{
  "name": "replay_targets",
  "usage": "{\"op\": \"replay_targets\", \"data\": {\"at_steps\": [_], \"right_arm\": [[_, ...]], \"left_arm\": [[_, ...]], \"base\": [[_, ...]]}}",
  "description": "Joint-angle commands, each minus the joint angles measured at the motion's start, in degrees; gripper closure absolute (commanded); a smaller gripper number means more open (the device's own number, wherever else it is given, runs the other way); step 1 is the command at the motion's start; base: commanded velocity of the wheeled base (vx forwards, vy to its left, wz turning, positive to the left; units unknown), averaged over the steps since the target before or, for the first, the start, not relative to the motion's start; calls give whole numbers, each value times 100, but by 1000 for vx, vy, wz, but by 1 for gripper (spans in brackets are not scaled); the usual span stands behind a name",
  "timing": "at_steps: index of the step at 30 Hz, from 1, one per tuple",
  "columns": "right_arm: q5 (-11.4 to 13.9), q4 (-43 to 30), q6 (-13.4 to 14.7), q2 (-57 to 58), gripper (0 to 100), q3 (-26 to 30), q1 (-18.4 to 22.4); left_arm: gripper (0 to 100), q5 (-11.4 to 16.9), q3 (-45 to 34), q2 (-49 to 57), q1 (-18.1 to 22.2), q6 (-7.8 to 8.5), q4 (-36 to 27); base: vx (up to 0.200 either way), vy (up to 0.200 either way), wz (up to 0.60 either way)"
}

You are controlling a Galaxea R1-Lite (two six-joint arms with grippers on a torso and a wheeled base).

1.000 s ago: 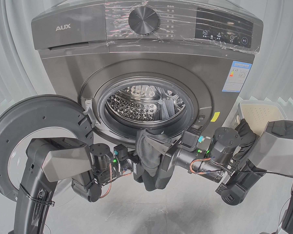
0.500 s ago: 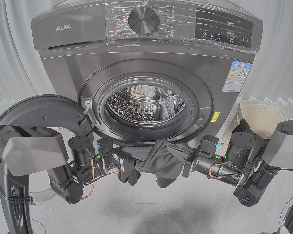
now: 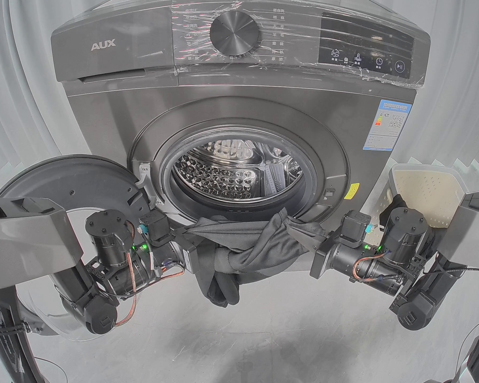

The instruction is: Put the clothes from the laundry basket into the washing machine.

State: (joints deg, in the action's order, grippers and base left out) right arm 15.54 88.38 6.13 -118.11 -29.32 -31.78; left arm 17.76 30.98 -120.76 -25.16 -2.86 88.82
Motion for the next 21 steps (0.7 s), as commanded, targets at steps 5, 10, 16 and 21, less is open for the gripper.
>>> {"op": "replay_targets", "data": {"at_steps": [5,10,16,21], "right_arm": [[-166,-5,28,25,100,-478,-118],[-210,4,55,25,100,-628,-276],[-236,-5,64,34,100,-1076,-628],[-412,-5,55,17,100,-1366,-821]], "left_arm": [[100,175,-92,61,-33,5,4],[0,272,-188,35,-15,49,4],[0,237,-188,-167,11,58,4],[0,228,-162,-264,29,58,4]], "base": [[0,0,0],[0,0,0],[0,0,0],[0,0,0]]}}
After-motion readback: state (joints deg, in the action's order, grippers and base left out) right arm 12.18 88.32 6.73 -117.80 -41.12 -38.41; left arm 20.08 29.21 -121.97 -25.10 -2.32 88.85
